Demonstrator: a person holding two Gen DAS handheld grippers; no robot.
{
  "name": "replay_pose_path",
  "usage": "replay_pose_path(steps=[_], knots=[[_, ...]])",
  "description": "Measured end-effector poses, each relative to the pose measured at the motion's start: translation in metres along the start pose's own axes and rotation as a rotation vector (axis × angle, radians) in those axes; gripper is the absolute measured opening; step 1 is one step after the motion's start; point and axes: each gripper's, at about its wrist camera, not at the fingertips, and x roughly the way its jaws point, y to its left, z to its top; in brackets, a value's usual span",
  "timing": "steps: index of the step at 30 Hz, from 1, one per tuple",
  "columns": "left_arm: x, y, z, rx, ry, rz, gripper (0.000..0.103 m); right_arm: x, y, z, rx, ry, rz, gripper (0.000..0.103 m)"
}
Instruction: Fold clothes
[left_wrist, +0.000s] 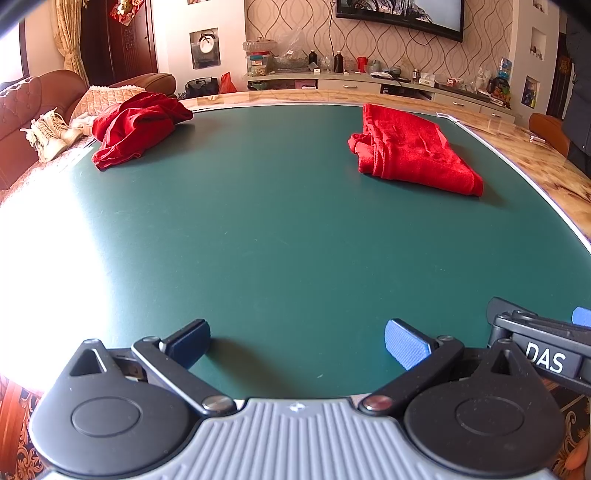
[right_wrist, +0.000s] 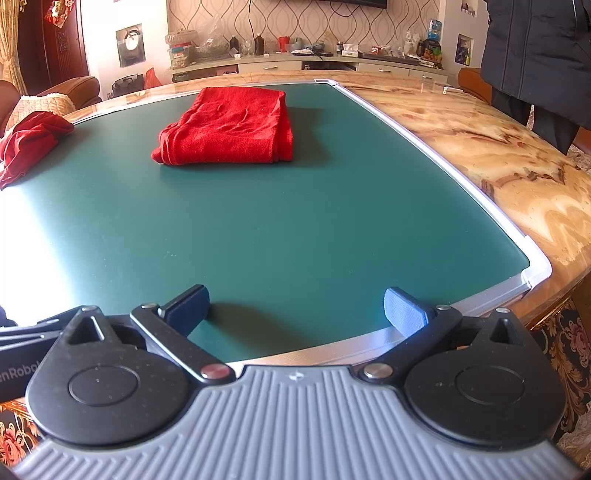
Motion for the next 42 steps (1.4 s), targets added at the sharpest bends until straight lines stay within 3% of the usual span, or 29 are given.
replay_pose_path(steps=[42], knots=[[-0.0019, 0.0008, -0.0004, 0.018, 0.012, -0.023, 0.103, -0.0028, 0.0017, -0.0015, -0.012, 0.008, 0.017, 0.103]])
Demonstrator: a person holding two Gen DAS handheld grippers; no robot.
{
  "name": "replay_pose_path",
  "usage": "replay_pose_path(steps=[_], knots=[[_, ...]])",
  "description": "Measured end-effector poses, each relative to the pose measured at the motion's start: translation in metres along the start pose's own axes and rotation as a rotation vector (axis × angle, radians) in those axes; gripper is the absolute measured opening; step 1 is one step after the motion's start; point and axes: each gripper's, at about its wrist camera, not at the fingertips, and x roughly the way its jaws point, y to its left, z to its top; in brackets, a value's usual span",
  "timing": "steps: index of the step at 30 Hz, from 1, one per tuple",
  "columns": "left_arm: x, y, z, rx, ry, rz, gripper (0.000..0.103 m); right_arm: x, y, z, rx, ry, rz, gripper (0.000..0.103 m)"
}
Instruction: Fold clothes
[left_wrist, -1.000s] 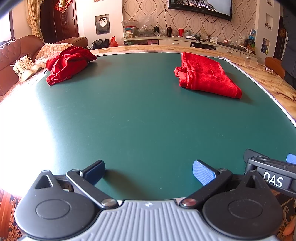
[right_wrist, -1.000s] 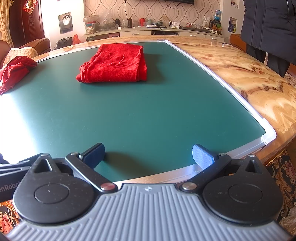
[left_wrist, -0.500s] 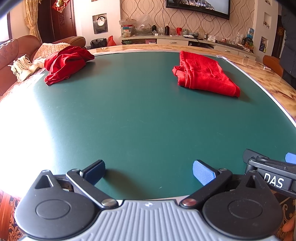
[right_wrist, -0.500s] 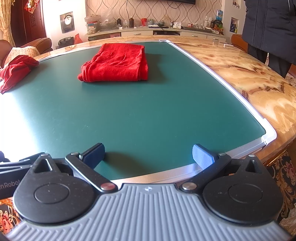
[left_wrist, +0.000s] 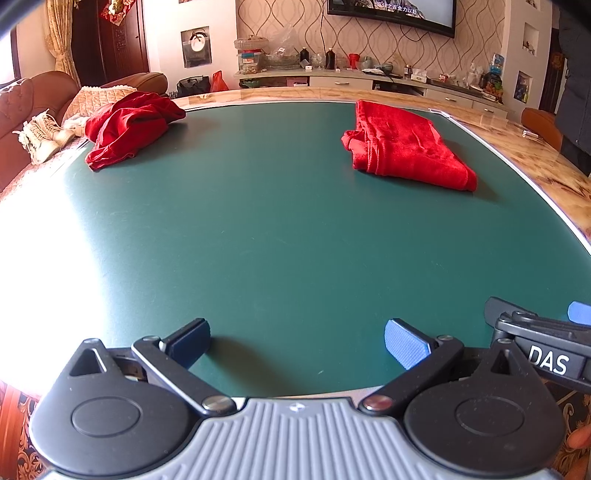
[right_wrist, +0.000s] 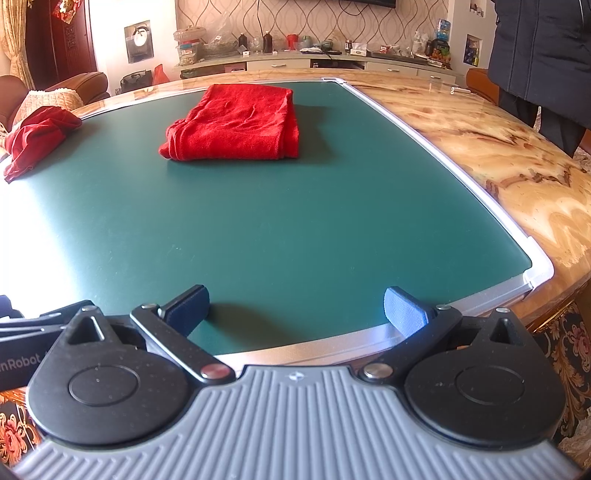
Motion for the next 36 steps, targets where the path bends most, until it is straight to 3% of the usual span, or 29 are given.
replay_pose_path(steps=[36], knots=[[-0.0011, -0.0015, -0.0013, -0.002, 0.004, 0.003, 0.103, -0.0016, -0.0024, -0.0009, -0.007, 0.011, 0.006, 0.103]])
